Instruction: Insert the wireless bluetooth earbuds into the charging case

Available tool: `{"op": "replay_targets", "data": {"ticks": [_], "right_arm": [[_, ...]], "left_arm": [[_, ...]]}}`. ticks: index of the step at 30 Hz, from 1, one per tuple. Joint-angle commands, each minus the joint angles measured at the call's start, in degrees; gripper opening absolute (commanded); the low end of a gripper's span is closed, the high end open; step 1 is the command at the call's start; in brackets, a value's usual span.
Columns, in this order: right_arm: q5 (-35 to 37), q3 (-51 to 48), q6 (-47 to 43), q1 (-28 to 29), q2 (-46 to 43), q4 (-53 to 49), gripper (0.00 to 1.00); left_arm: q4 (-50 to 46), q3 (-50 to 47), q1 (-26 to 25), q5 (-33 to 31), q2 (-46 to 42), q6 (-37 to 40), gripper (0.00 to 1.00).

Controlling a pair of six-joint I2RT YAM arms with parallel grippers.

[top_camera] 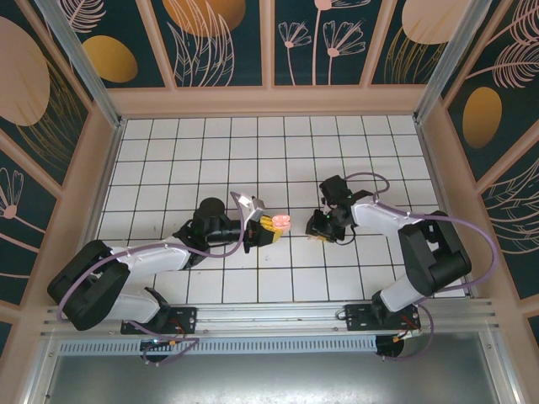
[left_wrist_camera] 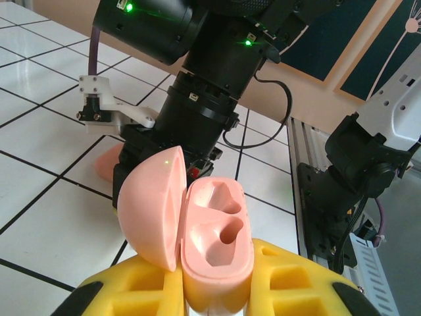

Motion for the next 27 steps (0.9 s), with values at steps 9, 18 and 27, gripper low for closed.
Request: {"op": "replay_targets", "data": {"ticks": [9, 18, 27], "right_arm": [[2.5, 2.4, -1.4, 1.0, 2.4, -0.4, 0.35], [3.1, 2.8, -1.3, 2.1, 3.6, -1.4, 0.31], [4.8, 2.4, -0.9, 2.9, 3.7, -2.2, 0.31]], "left_arm": [[-1.3, 0.7, 0.4, -0.3, -1.7, 1.4, 0.18], [-1.6, 0.7, 0.4, -0.4, -1.9, 1.5, 0.17], [-1.6, 0.5, 0.4, -0.4, -2.2, 1.5, 0.17]]}}
